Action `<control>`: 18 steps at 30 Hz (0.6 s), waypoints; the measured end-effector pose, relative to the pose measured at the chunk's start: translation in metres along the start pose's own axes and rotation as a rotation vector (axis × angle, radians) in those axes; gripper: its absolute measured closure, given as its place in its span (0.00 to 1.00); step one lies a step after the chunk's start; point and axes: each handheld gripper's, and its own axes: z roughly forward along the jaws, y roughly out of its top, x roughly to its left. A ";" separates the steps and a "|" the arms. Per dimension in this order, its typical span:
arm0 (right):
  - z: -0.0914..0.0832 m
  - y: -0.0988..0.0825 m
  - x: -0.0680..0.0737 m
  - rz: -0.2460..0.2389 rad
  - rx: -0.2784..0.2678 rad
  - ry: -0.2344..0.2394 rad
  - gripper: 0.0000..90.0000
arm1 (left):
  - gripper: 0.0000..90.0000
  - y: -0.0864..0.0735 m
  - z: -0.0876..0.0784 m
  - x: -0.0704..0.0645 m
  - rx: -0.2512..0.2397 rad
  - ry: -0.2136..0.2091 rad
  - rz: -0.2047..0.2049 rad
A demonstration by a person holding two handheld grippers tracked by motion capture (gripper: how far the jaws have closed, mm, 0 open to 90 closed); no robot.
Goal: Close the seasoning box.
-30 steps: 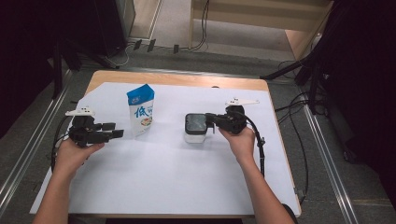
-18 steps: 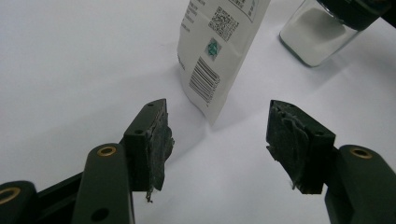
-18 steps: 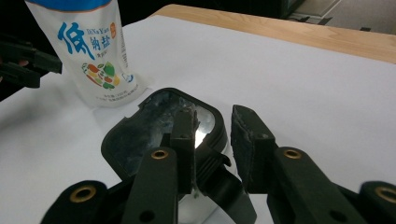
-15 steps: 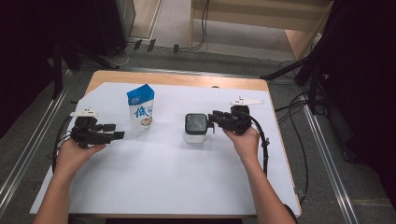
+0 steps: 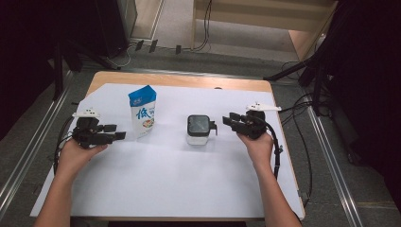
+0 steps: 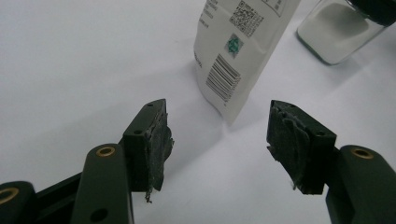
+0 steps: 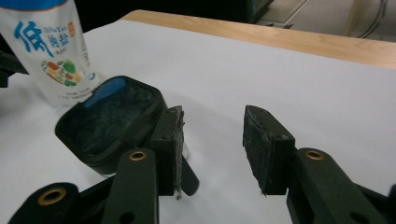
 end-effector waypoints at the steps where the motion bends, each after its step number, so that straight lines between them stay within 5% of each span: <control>1: -0.002 -0.002 -0.002 0.004 -0.002 -0.008 0.65 | 0.44 0.000 0.001 0.000 -0.002 0.011 -0.003; 6: -0.007 -0.012 -0.007 0.006 0.004 -0.036 0.62 | 0.45 -0.002 0.006 0.005 0.006 0.045 0.010; 18: -0.024 -0.037 -0.009 0.004 0.022 -0.087 0.60 | 0.45 -0.002 0.012 0.012 -0.019 0.020 -0.002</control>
